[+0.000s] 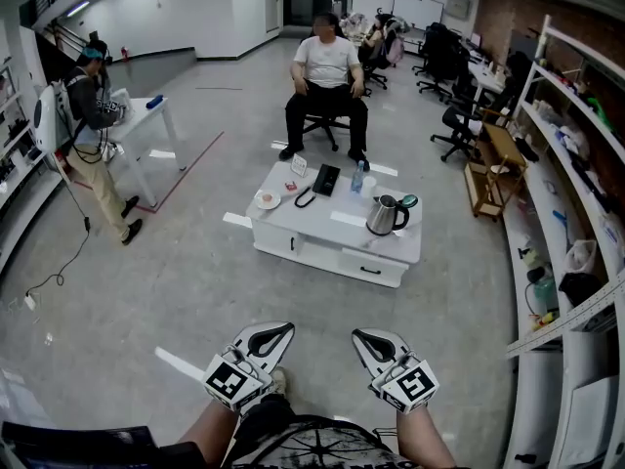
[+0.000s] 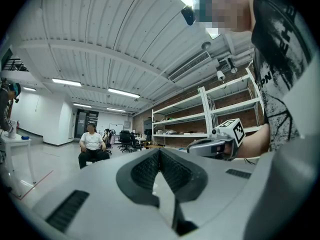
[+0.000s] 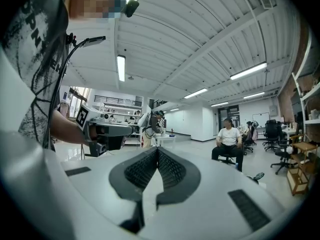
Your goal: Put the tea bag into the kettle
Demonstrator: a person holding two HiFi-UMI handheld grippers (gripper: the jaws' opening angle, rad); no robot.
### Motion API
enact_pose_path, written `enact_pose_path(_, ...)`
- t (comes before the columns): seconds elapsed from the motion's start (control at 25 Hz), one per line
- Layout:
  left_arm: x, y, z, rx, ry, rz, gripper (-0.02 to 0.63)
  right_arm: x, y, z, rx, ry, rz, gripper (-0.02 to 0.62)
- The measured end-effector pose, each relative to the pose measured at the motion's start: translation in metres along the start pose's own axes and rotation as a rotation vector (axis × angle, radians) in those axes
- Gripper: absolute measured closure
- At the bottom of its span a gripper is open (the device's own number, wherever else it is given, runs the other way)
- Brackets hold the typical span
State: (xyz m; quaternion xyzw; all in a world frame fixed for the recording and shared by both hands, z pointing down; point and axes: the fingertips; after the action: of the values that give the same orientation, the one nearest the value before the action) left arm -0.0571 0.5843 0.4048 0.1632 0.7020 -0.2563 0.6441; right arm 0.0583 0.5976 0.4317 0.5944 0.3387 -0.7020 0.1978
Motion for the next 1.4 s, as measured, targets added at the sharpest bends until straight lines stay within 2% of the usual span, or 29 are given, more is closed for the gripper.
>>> enact_pose_path(0.96,0.034,-0.186,0.022,-0.069,0.009,0.023,0.600,0.008,0.055,0.193,-0.022,-0.001,-0.026,0.586)
enact_pose_path(1.4,0.037,-0.234,0.027,-0.088,0.013,0.011,0.600,0.008,0.069,0.236,-0.042,-0.006,-0.037,0.586)
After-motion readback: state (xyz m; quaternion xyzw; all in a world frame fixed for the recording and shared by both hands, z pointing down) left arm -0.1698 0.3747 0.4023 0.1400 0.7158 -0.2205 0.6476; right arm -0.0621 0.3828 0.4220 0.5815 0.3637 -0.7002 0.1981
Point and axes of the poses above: the fingertips, and each gripper's own axes: z forward along the fingers, y to its right, x out of its top, and after that the axes turned 10 degrees about -z, right-handed
